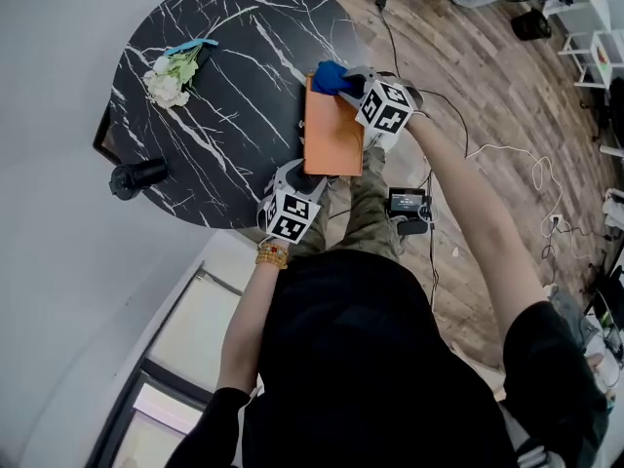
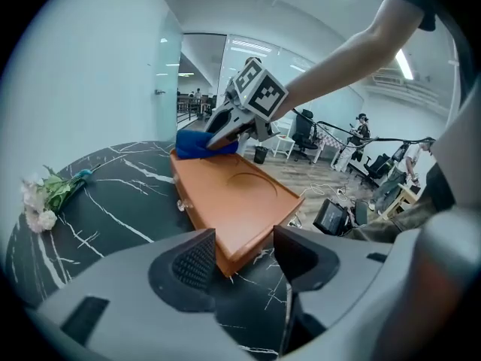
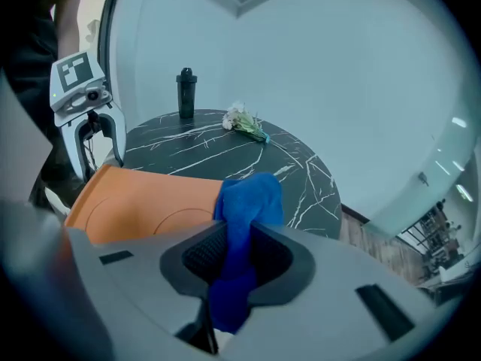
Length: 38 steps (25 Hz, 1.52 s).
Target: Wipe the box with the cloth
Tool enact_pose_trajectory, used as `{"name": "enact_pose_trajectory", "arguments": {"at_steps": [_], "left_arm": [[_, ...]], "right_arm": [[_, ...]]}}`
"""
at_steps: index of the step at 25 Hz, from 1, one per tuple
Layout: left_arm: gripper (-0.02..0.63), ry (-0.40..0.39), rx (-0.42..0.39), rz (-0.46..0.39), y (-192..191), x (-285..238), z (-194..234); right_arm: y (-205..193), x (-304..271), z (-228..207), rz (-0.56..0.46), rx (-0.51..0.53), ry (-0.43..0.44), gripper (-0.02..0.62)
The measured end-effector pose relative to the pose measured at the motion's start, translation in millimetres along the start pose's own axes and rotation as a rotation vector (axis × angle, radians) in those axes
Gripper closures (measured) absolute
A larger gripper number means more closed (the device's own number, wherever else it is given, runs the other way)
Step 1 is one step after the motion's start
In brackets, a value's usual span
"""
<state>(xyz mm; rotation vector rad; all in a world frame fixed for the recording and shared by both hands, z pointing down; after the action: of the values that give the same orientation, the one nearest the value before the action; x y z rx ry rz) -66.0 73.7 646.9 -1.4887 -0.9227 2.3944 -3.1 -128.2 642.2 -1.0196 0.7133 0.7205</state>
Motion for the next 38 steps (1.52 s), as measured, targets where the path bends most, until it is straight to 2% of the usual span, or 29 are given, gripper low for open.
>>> {"name": "enact_pose_trajectory", "arguments": {"at_steps": [6,9,16,22,30,38], "left_arm": [[0.353,0.003,0.019,0.011,-7,-4,4],[0.350,0.011,0.024,0.041,-11,-7,6],[0.342,0.010,0.057,0.045,-10,-8,6],[0.330,0.008,0.075,0.048,-11,-10,7],[0.318,0.004,0.122,0.042,-14,-13,8],[0.316,0.000,0.150,0.058,-20,-16,9]], "right_arm": [[3,-3,13,0.012,0.012,0.025,0.529],[8,-3,25,0.001,0.003,0.047,0.529],[22,3,58,-0.026,-0.003,0.058,0.531],[24,8,72,-0.031,-0.037,0.031,0.531],[30,14,93,-0.014,-0.009,-0.001,0.529],[49,20,139,-0.065,0.001,0.086,0.529]]}}
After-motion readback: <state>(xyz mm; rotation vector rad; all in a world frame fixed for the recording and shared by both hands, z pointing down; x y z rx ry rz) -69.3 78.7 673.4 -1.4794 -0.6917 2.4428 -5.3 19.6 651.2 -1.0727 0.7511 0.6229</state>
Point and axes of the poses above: the fingertips, and each gripper's own axes: x backward along the fingers, z to its left, y out of its top, the point moved 3 cm from there along x, backward along the fingers, and after that the axes turned 15 degrees about x, right-handed, at the moved point
